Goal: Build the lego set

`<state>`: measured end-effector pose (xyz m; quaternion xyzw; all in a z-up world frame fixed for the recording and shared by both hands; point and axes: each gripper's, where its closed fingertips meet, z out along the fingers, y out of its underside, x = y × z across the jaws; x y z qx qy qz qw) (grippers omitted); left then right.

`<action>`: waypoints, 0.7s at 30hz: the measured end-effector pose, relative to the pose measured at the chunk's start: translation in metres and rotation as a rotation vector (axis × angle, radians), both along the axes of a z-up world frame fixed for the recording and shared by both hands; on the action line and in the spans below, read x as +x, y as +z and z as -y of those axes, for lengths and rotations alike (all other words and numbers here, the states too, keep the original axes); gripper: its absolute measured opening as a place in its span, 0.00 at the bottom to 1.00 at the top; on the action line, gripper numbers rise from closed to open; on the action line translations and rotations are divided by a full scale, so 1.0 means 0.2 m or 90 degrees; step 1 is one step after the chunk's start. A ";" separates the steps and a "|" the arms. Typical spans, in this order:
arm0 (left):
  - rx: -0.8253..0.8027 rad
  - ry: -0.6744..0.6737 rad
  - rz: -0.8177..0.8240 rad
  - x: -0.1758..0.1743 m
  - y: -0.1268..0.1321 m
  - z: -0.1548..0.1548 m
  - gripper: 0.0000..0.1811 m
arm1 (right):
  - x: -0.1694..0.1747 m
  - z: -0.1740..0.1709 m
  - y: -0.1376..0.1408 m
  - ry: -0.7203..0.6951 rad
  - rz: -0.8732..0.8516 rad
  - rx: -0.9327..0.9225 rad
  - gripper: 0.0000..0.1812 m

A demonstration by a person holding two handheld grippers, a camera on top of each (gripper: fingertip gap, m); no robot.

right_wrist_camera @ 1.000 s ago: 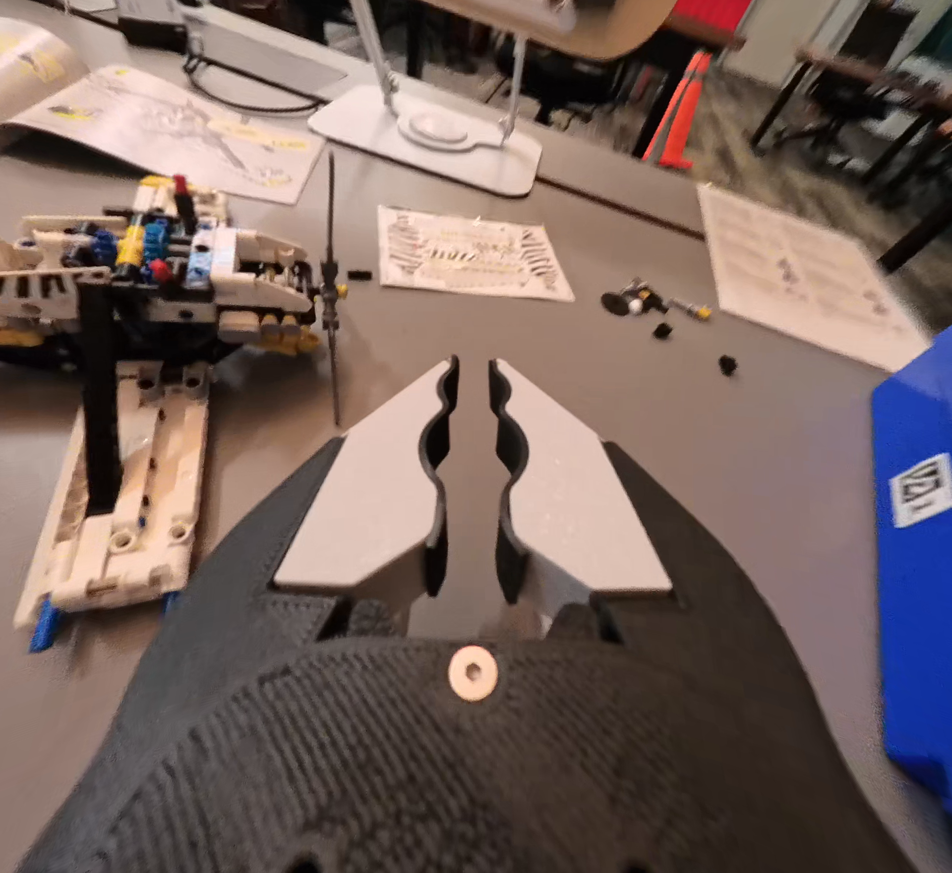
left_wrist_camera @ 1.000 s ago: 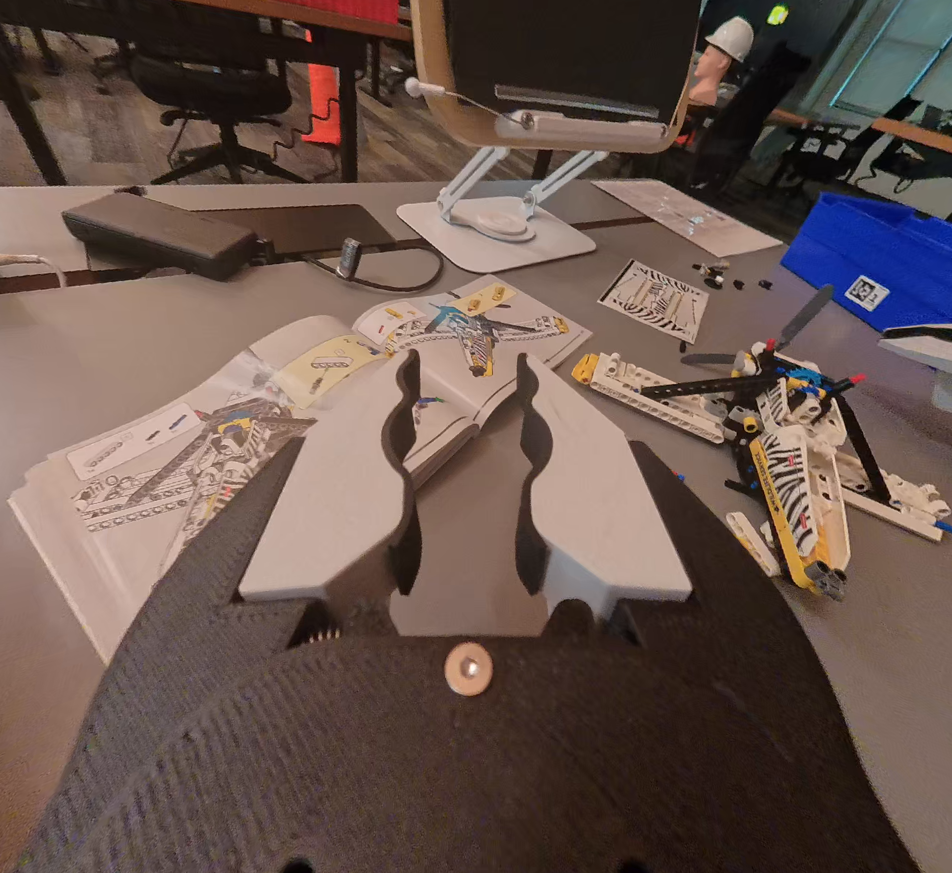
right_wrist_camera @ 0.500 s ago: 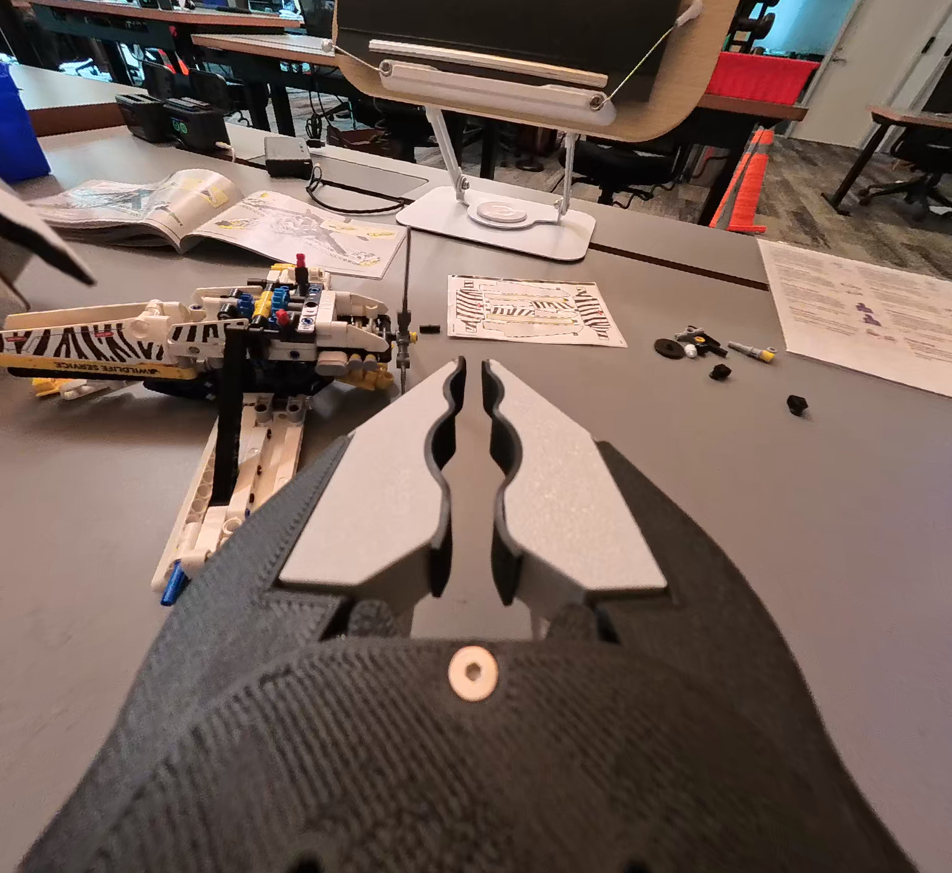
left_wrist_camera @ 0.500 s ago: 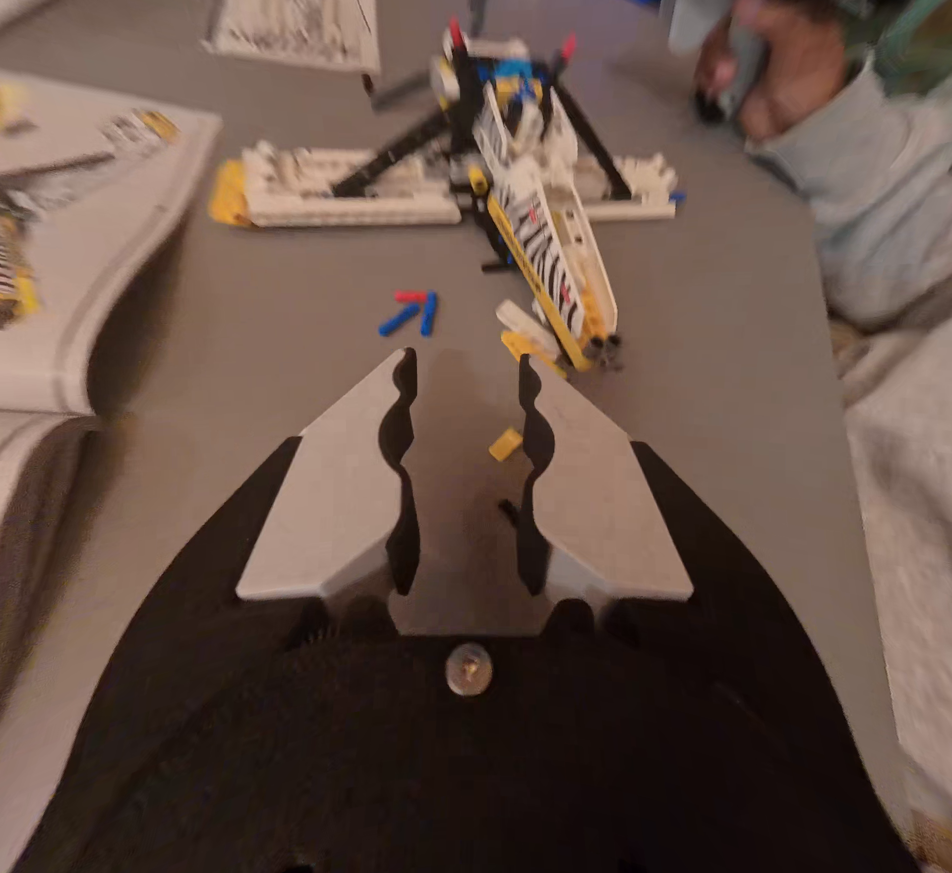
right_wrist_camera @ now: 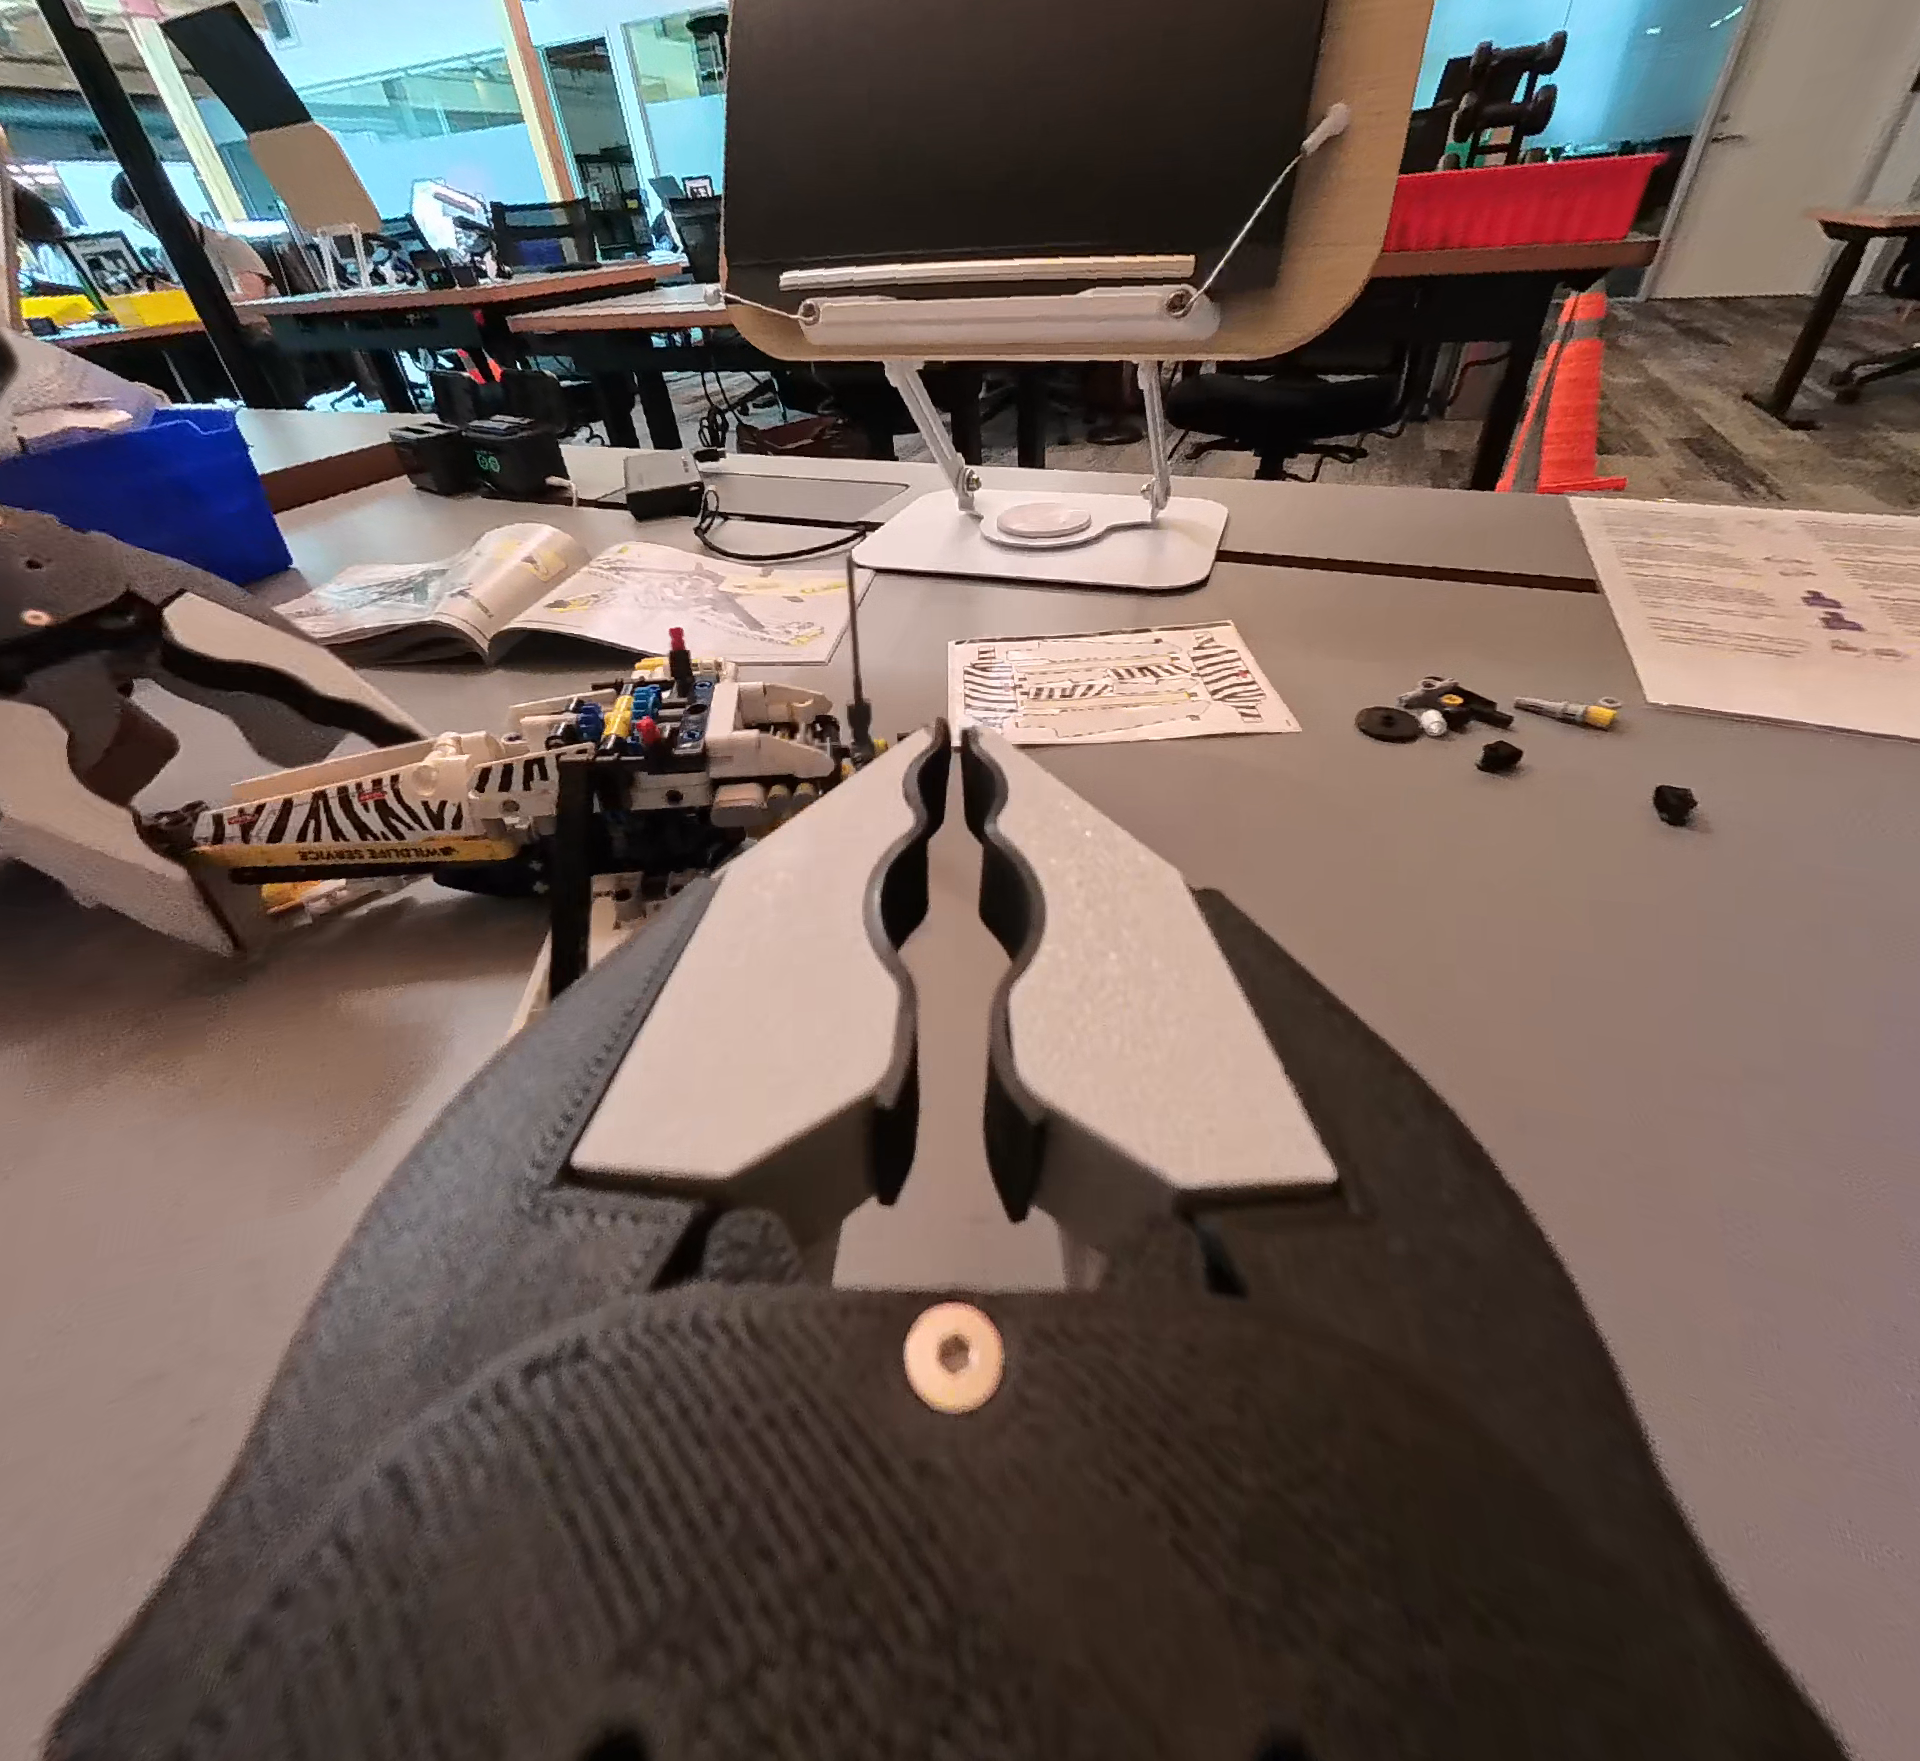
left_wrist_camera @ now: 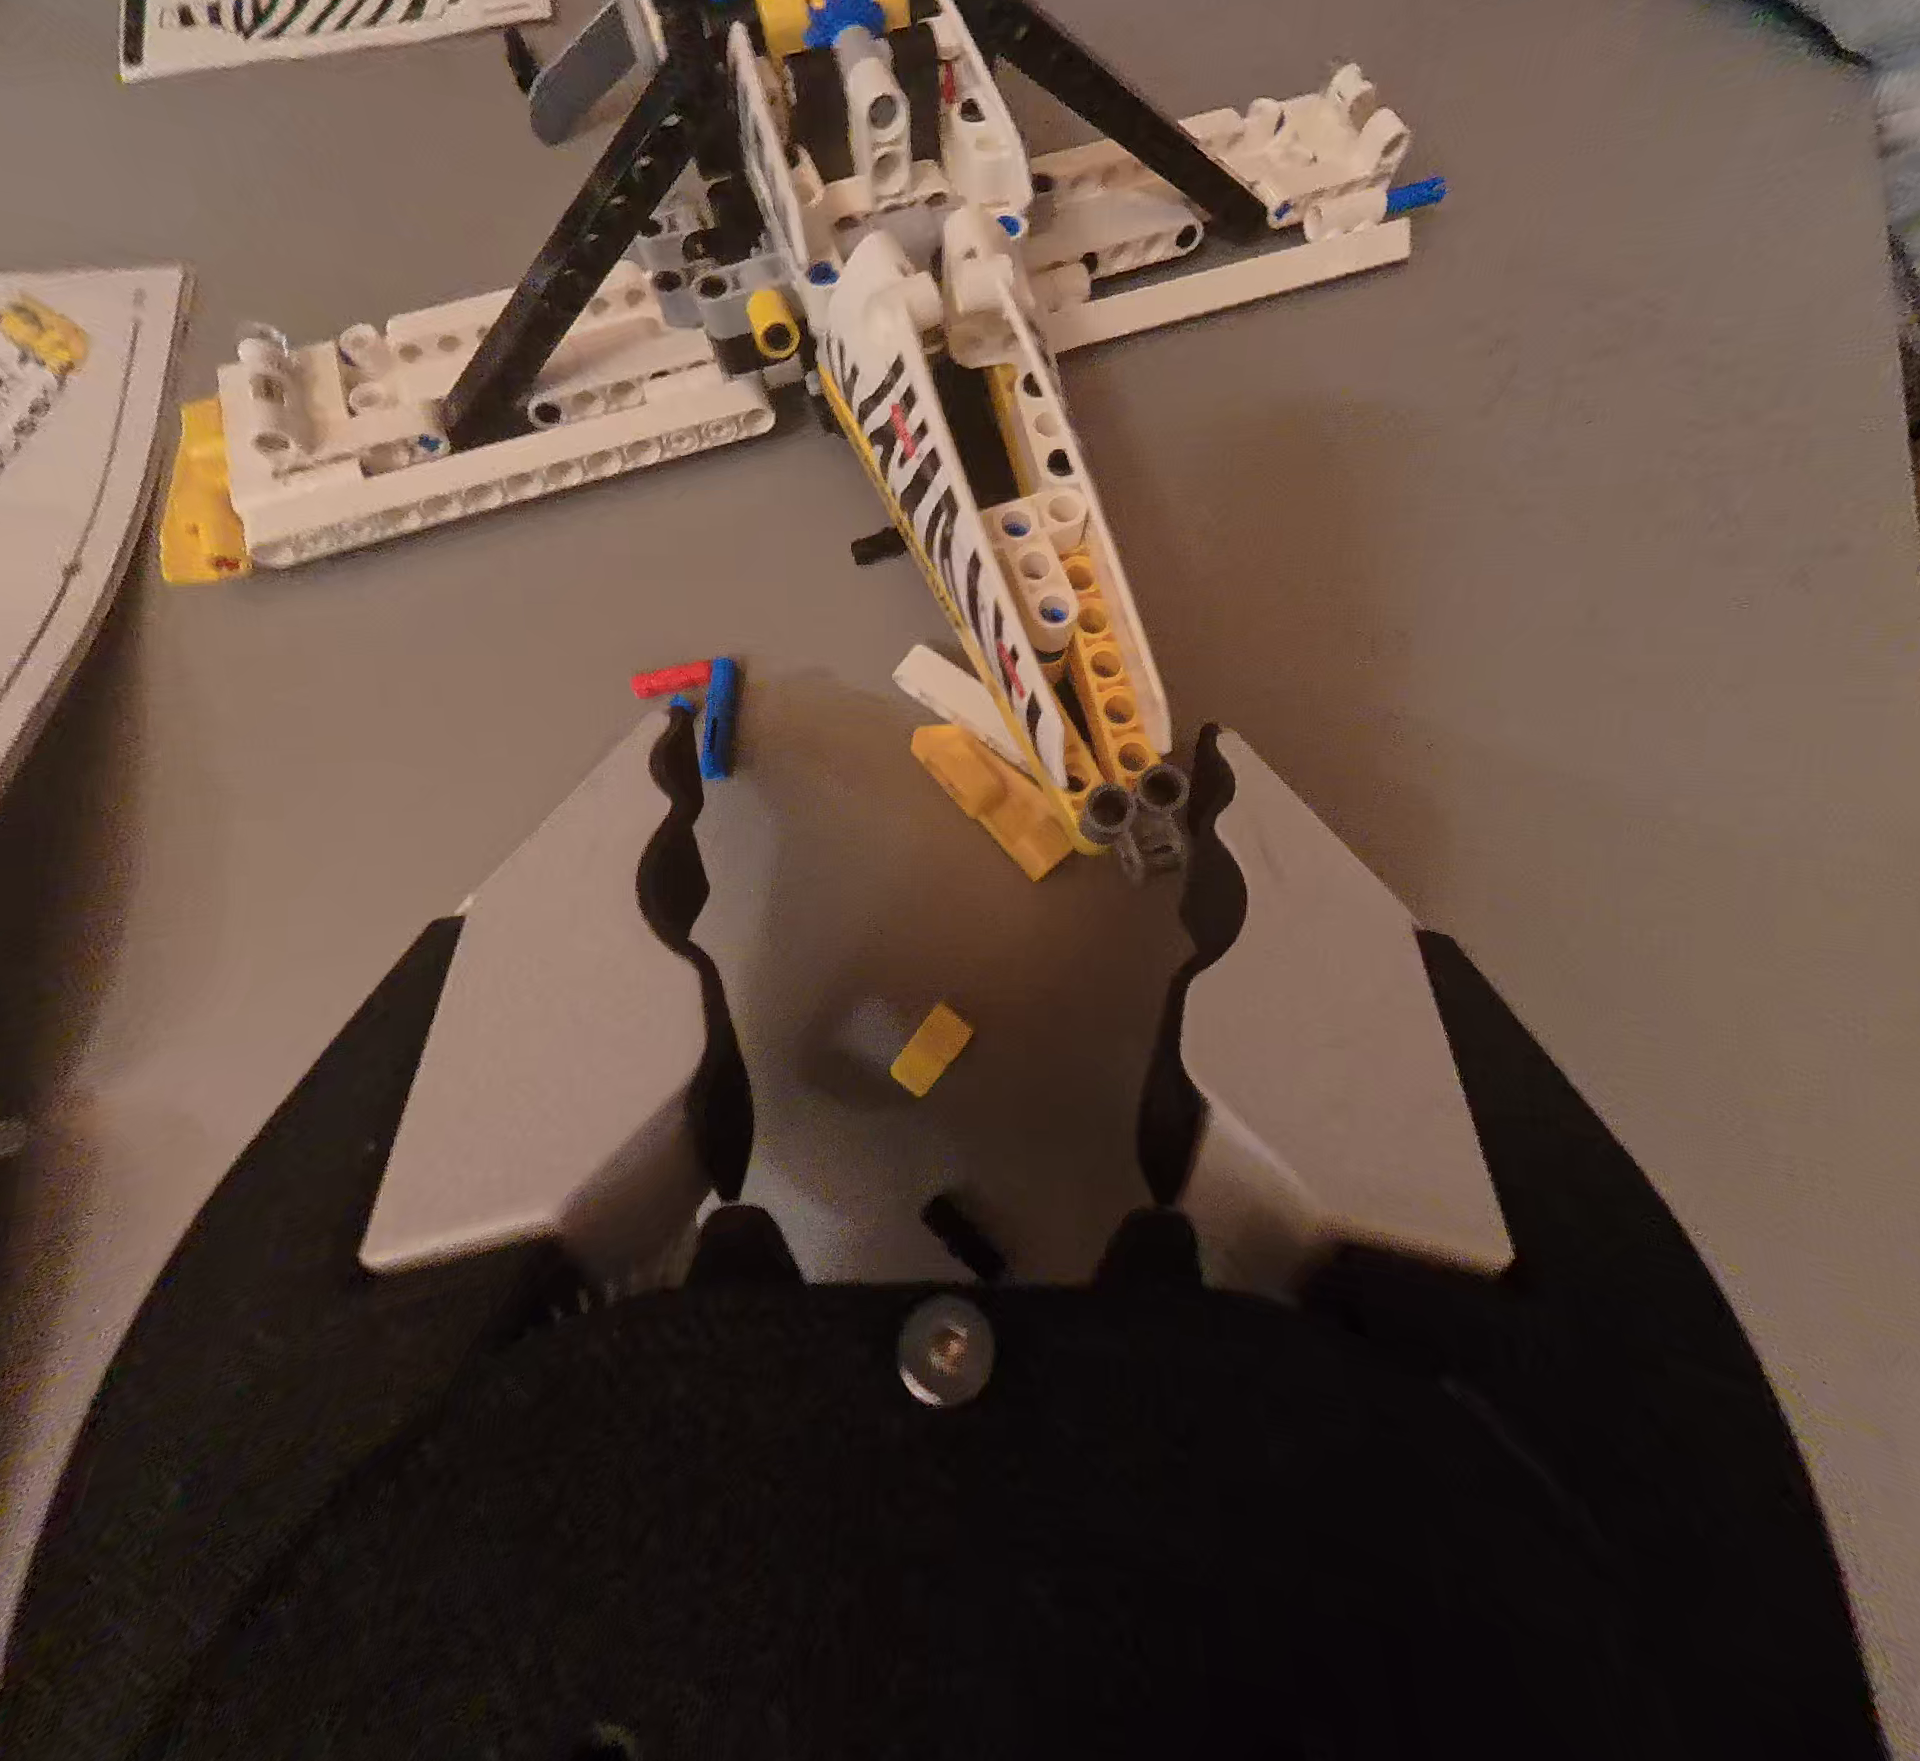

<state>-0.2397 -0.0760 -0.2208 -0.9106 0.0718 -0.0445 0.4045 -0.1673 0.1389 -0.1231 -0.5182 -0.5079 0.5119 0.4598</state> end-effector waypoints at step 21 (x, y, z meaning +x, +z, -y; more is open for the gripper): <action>-0.047 -0.104 0.101 0.17 -0.03 0.19 0.02 | -0.03 0.01 -0.01 0.009 0.012 -0.002 0.00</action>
